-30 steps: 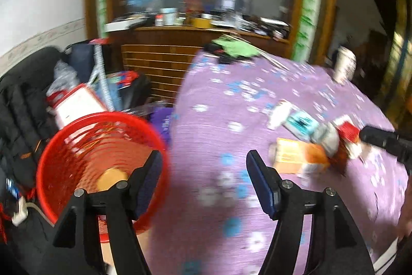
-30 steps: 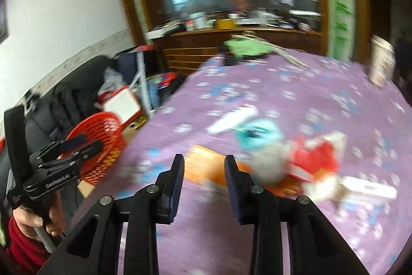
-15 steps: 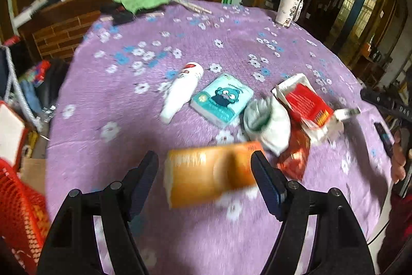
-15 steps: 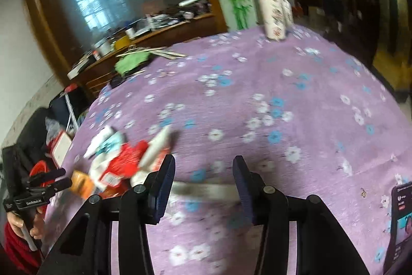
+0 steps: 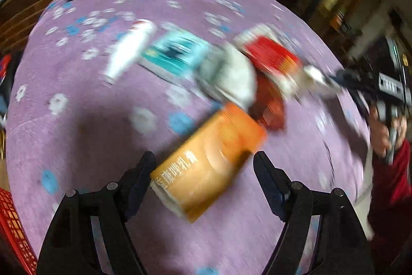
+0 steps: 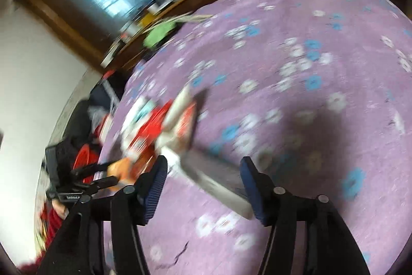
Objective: Collect trash
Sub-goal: 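Grasp the orange ointment box with the left tool, then grasp the long white medicine box with the right tool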
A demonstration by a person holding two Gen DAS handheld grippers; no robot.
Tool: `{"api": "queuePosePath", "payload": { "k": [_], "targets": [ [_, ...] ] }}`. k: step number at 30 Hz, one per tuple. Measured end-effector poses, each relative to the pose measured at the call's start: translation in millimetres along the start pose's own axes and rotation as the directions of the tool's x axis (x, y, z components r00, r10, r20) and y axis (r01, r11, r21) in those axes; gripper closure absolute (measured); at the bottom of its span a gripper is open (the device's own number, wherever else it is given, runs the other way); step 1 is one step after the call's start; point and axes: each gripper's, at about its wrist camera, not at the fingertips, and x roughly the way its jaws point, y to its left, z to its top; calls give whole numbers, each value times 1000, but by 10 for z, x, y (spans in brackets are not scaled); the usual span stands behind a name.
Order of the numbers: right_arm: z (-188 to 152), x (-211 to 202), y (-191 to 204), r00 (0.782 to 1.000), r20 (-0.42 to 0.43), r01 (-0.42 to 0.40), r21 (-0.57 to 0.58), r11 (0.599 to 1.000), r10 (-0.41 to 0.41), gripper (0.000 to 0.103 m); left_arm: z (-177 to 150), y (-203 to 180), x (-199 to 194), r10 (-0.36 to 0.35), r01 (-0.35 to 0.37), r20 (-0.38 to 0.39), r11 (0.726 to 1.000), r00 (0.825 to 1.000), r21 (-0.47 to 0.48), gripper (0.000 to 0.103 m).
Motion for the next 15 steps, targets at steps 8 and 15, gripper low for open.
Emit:
{"api": "queuePosePath", "payload": {
  "k": [8, 15],
  "targets": [
    [-227, 101, 547, 974, 39, 224, -339, 914, -224, 39, -150, -546, 168, 135, -132, -3, 974, 991, 186, 22],
    [-344, 285, 565, 914, 57, 374, -505, 778, -402, 62, -92, -677, 288, 197, -200, 35, 965, 980, 167, 24]
  ]
}}
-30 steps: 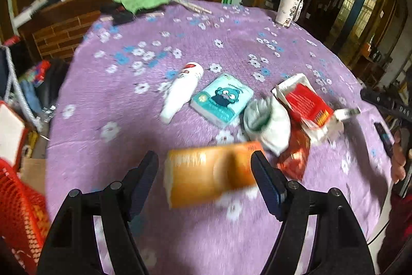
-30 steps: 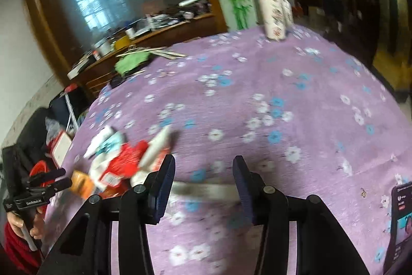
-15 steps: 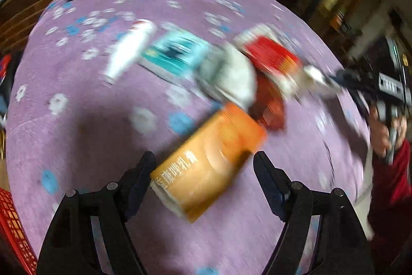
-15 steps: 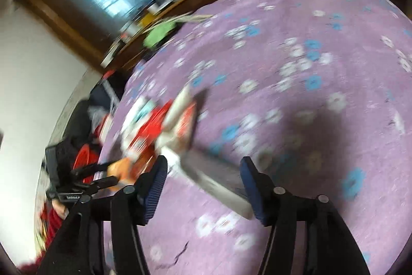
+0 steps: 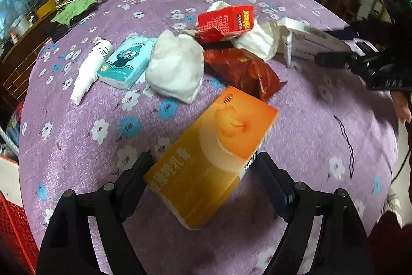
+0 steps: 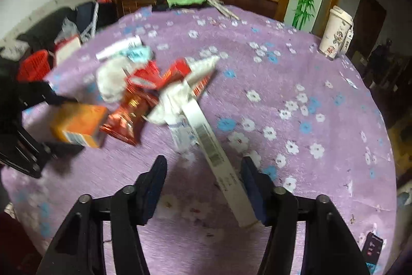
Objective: Collect trash
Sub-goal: 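Grasp the long white medicine box with the right tool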
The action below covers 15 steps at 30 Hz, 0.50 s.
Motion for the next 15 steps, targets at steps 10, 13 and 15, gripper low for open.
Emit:
{"api": "queuePosePath", "payload": {
  "k": [10, 13, 15],
  "targets": [
    [-167, -249, -88, 998, 57, -33, 161, 986, 24, 89, 68, -205, 3, 21, -20, 25, 999, 999, -26, 46],
    [-270, -363, -105, 994, 100, -73, 240, 968, 51, 89, 65, -280, -10, 25, -25, 9, 1000, 1000, -8, 46],
    [-299, -395, -100, 990, 119, -107, 270, 957, 77, 89, 69, -331, 11, 45, -45, 0, 999, 999, 13, 46]
  ]
}}
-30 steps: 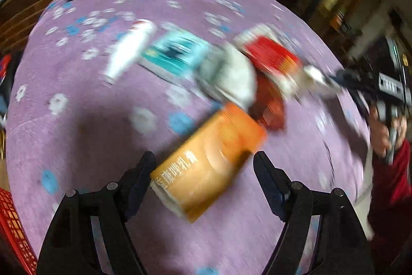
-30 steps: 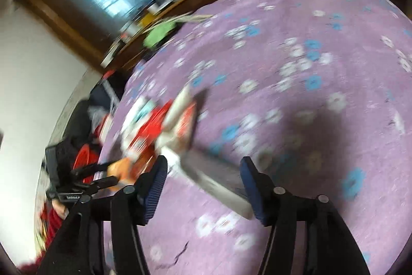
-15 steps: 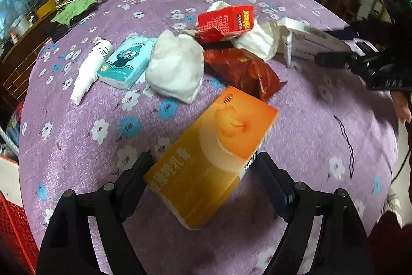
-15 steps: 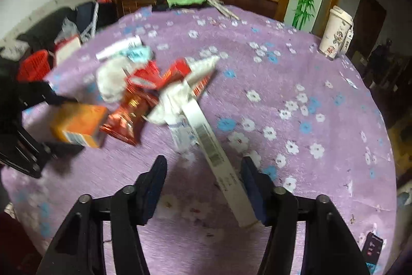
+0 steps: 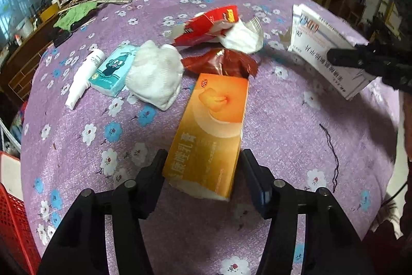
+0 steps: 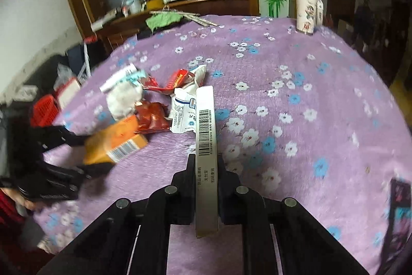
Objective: Collect trash
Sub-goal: 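Grasp the long white medicine box with the right tool, then lift the orange box and white box off the table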
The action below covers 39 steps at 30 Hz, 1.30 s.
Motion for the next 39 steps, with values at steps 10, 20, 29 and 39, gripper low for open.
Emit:
{"api": "queuePosePath", "payload": {
  "k": [10, 20, 29, 39],
  "targets": [
    [-80, -155, -30, 996, 47, -73, 61, 995, 70, 89, 94, -62, 79, -1, 1, 14, 1000, 1000, 17, 46],
    [-163, -200, -79, 994, 66, -98, 123, 988, 90, 89, -138, -86, -120, 3, -1, 37, 999, 999, -50, 57],
    [-148, -154, 64, 992, 62, -120, 118, 986, 113, 89, -286, -9, -264, -29, 32, 60, 998, 998, -45, 40],
    [-149, -160, 199, 989, 65, -141, 106, 984, 134, 89, -130, 67, -66, -18, 25, 51, 992, 999, -122, 58]
  ]
}}
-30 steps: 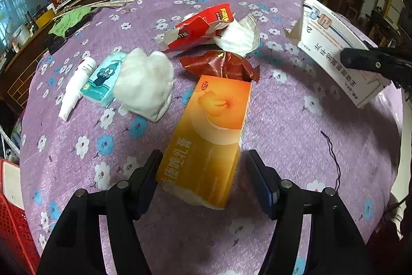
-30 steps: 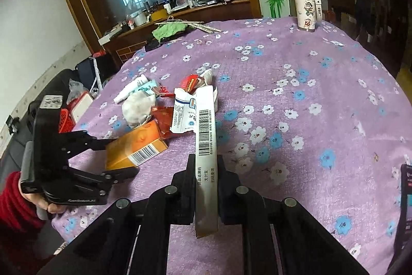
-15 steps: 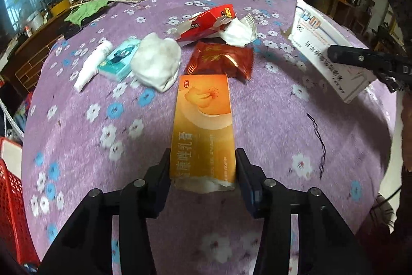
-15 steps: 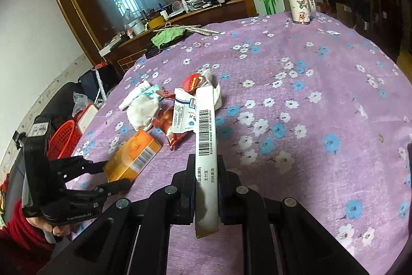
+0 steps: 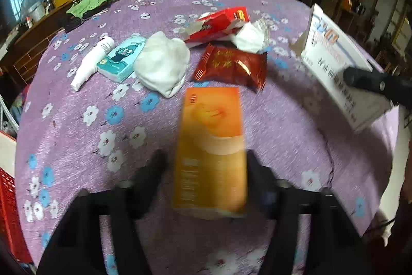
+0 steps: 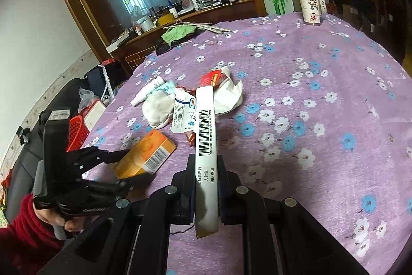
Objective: Collect trash
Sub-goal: 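Lift the orange box and white box off the table, then carry both boxes over the red wastebasket and open both tools to drop them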
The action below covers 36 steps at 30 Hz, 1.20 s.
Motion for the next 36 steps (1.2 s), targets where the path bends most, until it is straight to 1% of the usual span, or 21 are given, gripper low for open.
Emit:
{"api": "queuePosePath", "payload": {
  "k": [3, 7, 9, 11, 12, 14, 16, 20, 22, 24, 26, 28, 36],
  "targets": [
    [-12, 4, 53, 1000, 5, -2, -3, 1000, 2, 89, 2, 53, -39, -20, 22, 26, 998, 999, -63, 58],
    [-46, 12, 196, 1000, 26, -16, -24, 1000, 17, 89, -71, 91, -182, -5, 14, 83, 994, 997, -109, 58],
    [-66, 19, 294, 999, 44, -24, -38, 999, 25, 89, -129, 112, -316, 41, -21, 146, 991, 988, -134, 58],
    [-83, 41, 367, 998, 59, -29, -41, 999, 32, 89, -178, 141, -407, 82, -51, 190, 986, 978, -161, 58],
    [-92, 64, 403, 998, 64, -24, -43, 999, 27, 89, -212, 152, -460, 119, -80, 217, 980, 969, -182, 58],
    [-100, 112, 455, 998, 62, -30, -46, 998, 33, 89, -235, 167, -516, 168, -121, 248, 973, 954, -196, 58],
    [-109, 162, 522, 998, 57, -27, -53, 998, 30, 89, -235, 220, -545, 184, -132, 255, 969, 949, -210, 58],
    [-126, 214, 623, 998, 51, -24, -72, 997, 28, 89, -253, 278, -538, 192, -135, 254, 965, 948, -226, 58],
    [-124, 236, 660, 998, 53, -11, -81, 997, 15, 89, -285, 283, -518, 187, -129, 248, 964, 951, -232, 58],
    [-123, 255, 690, 999, 54, -2, -87, 996, 6, 89, -303, 281, -502, 185, -129, 241, 965, 953, -230, 58],
    [-120, 281, 722, 999, 47, -1, -93, 996, 5, 89, -312, 274, -518, 185, -129, 249, 965, 951, -227, 58],
    [-109, 303, 743, 999, 43, -1, -97, 995, 5, 89, -328, 256, -518, 199, -145, 252, 965, 947, -220, 58],
    [-86, 309, 800, 999, 40, 0, -110, 994, 4, 89, -343, 226, -511, 204, -151, 252, 965, 946, -215, 58]
  ]
}}
